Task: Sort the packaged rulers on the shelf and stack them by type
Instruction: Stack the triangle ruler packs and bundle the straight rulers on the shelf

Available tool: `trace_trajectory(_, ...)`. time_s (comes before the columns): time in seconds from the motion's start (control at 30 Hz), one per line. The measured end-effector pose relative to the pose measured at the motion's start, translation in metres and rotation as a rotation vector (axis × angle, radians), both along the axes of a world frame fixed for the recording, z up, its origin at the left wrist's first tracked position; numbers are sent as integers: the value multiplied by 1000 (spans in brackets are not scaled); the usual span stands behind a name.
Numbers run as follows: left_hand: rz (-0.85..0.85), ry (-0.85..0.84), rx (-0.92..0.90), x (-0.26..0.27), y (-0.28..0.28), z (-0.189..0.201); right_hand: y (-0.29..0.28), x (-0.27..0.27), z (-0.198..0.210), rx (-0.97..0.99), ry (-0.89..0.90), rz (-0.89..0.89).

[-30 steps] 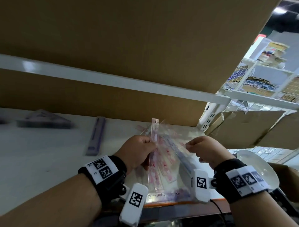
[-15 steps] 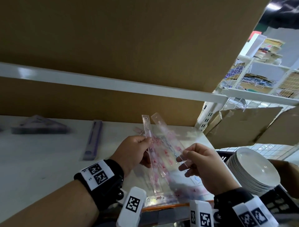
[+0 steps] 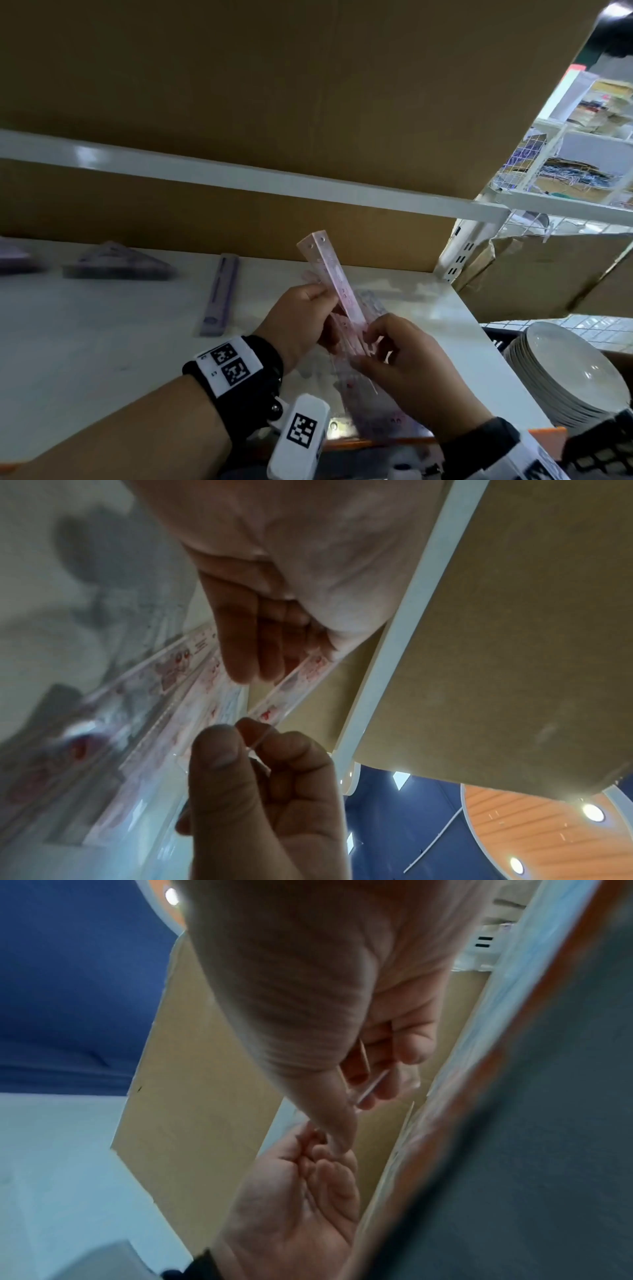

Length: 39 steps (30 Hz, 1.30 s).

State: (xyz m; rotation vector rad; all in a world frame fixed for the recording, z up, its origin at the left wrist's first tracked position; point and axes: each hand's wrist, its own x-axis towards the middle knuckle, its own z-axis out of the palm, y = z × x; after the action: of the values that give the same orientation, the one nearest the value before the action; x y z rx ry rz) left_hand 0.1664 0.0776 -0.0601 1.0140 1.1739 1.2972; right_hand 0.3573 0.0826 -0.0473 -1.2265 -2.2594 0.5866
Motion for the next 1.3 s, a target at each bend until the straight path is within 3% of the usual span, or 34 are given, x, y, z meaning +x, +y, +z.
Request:
trace_trajectory(0.13,-7,60,57,-1,-2,-1,-1,-2,-1,194,-80,-43)
trace_trajectory(0.33,-84,88,204,1,-11,9,1,-8,-1,153,-74,45)
trace_trajectory(0.4,-78,212,266,1,-15,15,2,-10,3,169,-81,87)
trace_trajectory(0.53,65,635,438,-1,-17,30,3,-18,14,236,-68,125)
trace_trajectory(0.67,94,849,497,-11,-28,40,18,-8,20,180,-13,-121)
trace_trajectory(0.77,44,852,417,-25,-42,37,24,-1,23,-31,11,-189)
trace_trajectory(0.87,-36,922,356,-32,-49,31,11,-17,28,-151,121,-28)
trace_trajectory(0.97,-59,989,396,-33,-49,30,0,-42,35,-26,29,148)
trace_trajectory(1.07,-71,1008,425,-33,-47,31,-2,-55,40,152,-73,177)
trace_trajectory(1.17,-95,995,415,-37,-47,29,-4,-56,39,152,-121,210)
trace_trajectory(1.23,-114,994,425,-40,-47,28,-1,-51,37,138,-124,182)
trace_trajectory(1.3,-110,947,422,-44,-44,24,9,-41,34,103,-152,22)
